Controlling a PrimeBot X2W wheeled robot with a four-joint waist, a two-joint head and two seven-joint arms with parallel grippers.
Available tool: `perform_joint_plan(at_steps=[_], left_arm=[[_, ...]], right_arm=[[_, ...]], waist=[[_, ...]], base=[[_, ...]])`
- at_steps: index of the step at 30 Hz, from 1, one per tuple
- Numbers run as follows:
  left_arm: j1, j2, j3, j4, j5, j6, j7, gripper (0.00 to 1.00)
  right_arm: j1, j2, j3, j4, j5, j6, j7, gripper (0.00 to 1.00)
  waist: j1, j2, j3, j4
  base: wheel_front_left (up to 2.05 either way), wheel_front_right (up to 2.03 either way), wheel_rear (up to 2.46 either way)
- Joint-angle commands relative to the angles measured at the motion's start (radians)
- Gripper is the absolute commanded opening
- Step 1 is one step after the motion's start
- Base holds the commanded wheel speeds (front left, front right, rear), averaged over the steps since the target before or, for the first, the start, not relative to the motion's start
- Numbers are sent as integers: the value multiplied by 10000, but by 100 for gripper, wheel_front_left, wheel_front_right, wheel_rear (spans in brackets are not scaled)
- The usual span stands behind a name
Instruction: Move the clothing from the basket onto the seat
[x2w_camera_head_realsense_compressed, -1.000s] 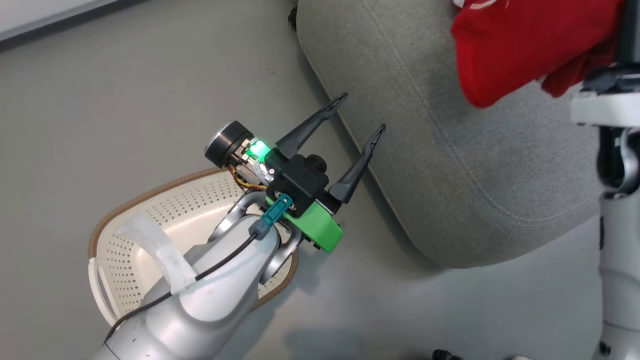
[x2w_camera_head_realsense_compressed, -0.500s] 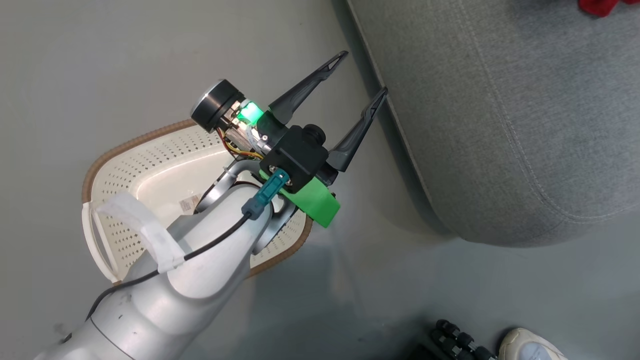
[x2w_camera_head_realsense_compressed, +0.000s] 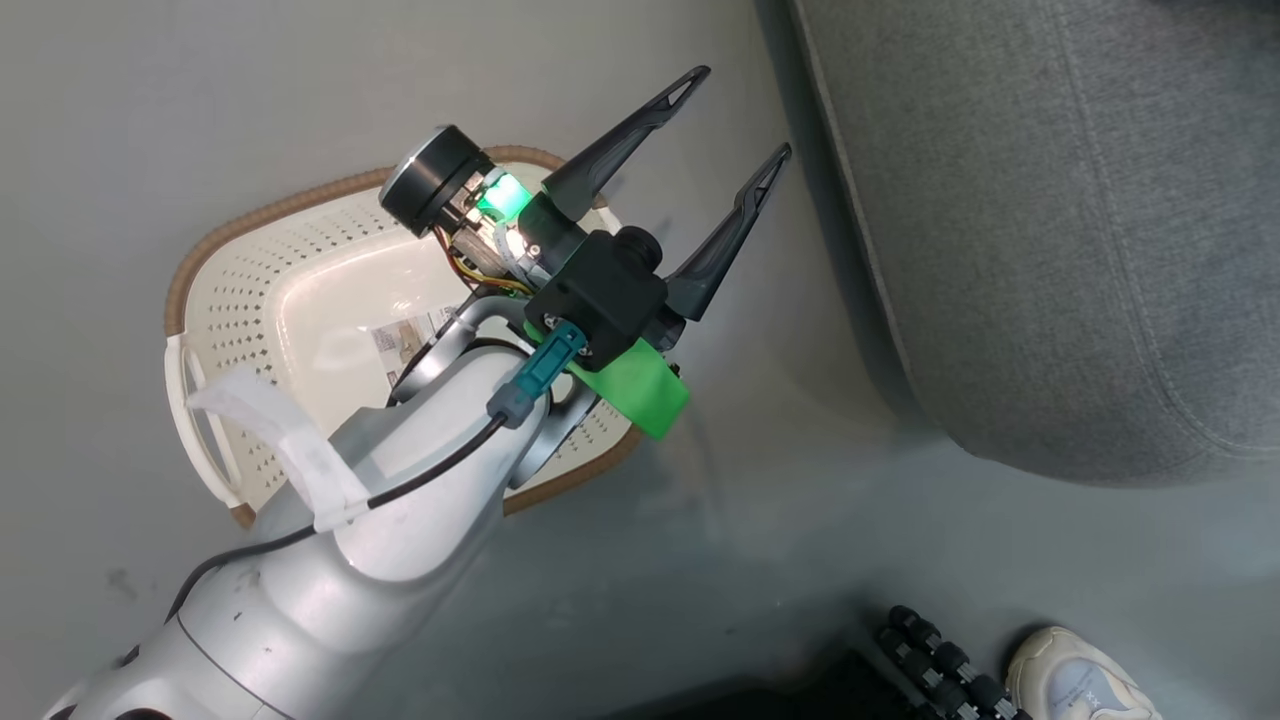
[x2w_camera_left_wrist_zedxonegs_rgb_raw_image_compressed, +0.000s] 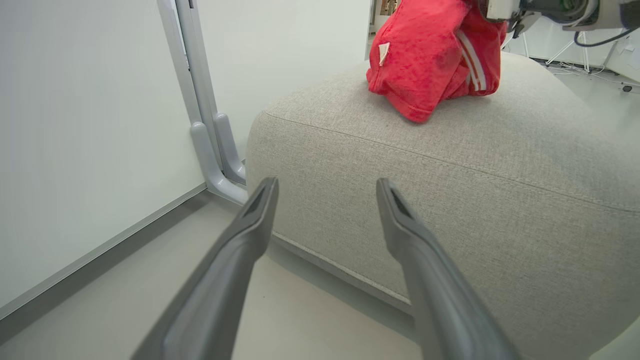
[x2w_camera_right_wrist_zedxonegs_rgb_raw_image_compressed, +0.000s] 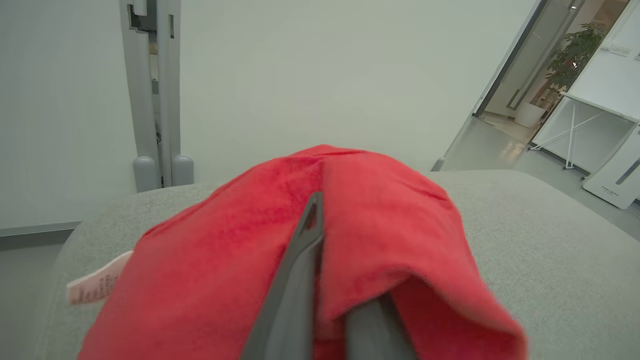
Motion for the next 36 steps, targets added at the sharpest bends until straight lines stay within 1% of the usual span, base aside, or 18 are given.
perform_joint_plan(at_steps=[1, 3, 5, 10, 11, 12, 13, 20, 24, 27, 30, 32, 36], left_arm=[[-210, 3, 1, -34, 74, -2, -41, 100], [-209, -13, -12, -27, 77, 3, -45, 100], [-235, -29, -24, 2, 81, 3, -53, 100], [-131, -8, 22, 71, 9, 42, -61, 100], [-85, 1, 41, 75, -9, 56, -63, 100], [-43, -2, 56, 71, -21, 67, -64, 100], [28, -7, 71, 60, -39, 77, -63, 100], [530, -101, 182, -6, -111, 101, -61, 100], [876, -217, 295, -45, -182, 87, -59, 100], [1194, -244, 423, -71, -251, 115, -59, 100], [1580, -253, 662, -119, -332, 159, -60, 100], [1872, -211, 815, -133, -372, 183, -58, 100], [2485, -157, 1234, -219, -465, 240, -59, 100]], right_arm=[[-114, -97, 8, 171, -96, -7, -20, 0], [-70, -111, 99, 499, -182, -7, -20, 0], [2, -258, 127, 1027, -322, -7, -20, 0], [78, -295, 98, 1242, -428, -7, -20, 0], [126, -277, 112, 1189, -413, -7, -20, 36], [195, -260, 123, 1127, -406, -7, -20, 87], [299, -239, 123, 1060, -396, -7, -20, 100], [1442, -107, 106, 464, -263, -7, -20, 100], [2425, -56, 119, -131, -154, -7, -20, 100], [3144, 133, 228, -706, -60, -7, -20, 100], [3868, 408, 424, -1429, 77, -7, -20, 100], [4256, 478, 695, -1839, 162, -7, -20, 100], [5024, 833, 1282, -2599, 277, -7, -20, 100]], waist=[[-1, 0, 154, 141], [-1, 0, 193, 192], [-1, 0, 207, 271], [-1, 0, -12, 261], [-1, 0, -98, 236], [-1, 0, -181, 217], [-1, 0, -304, 194], [-1, 0, -1295, 189], [-1, 0, -1921, 324], [-1, 0, -2348, 378], [-1, 0, -2802, 430], [-1, 0, -3082, 482], [-1, 0, -3579, 656]], base=[[0, 0, 0], [0, 0, 0], [0, 0, 0], [0, 0, 0], [0, 0, 0], [0, 0, 0], [0, 0, 0], [0, 0, 0], [0, 0, 0], [0, 0, 0], [0, 0, 0], [0, 0, 0], [0, 0, 0]])
